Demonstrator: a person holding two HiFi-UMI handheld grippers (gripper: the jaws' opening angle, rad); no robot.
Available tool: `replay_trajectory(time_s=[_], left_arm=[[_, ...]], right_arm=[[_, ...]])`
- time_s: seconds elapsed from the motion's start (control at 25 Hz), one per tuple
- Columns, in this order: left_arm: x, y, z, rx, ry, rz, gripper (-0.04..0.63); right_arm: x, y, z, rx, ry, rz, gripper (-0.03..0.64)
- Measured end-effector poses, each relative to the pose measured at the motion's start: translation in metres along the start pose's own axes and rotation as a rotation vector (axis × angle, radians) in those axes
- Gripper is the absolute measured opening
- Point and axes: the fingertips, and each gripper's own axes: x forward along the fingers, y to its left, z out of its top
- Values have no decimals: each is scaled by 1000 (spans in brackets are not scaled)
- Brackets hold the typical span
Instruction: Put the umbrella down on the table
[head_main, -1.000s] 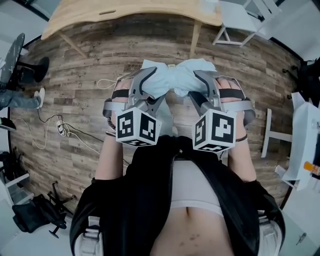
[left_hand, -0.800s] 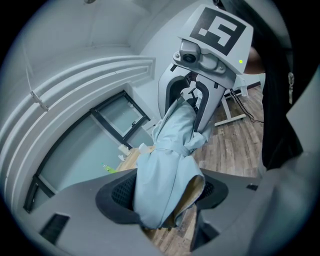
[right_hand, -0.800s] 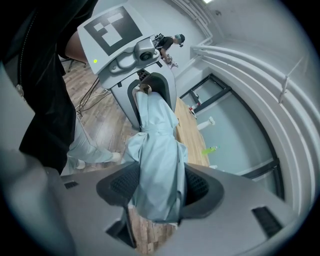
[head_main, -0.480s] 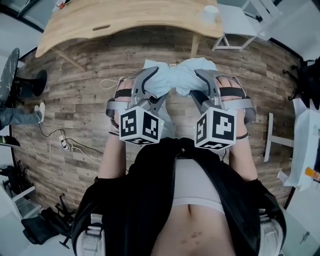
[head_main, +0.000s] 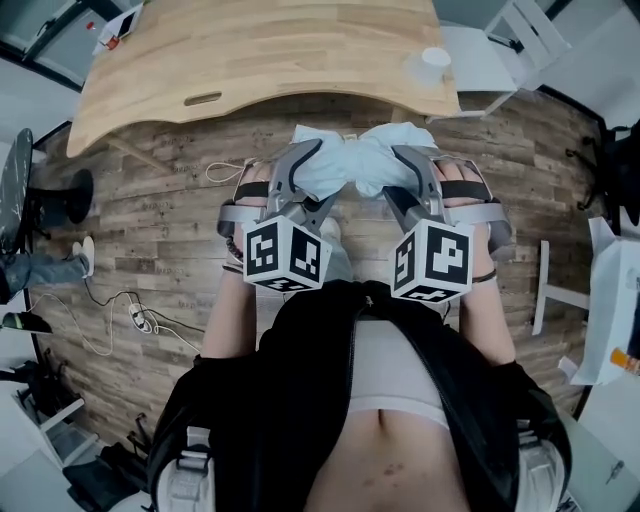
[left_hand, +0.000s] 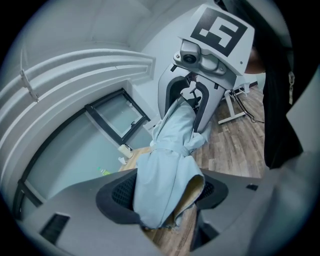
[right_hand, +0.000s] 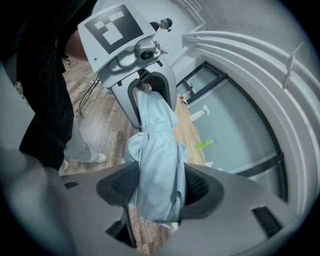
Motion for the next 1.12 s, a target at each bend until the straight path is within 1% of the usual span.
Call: replay_trajectory(time_s=[0.32,0.6,0.88,1.12], left_arm=[[36,55,-23,-2,-22,-26,285],[64,92,-37,16,-26,-47,285],[87,116,-49,31,-26,-59,285],[97,126,-51,25,-24,-62,284]], right_arm=[[48,-48,10,13,34,1,267],[83,-79,14,40,44,2,267],[110,-99,14,54,41,-6,267],[121,-109,12,48,38,-4,265]])
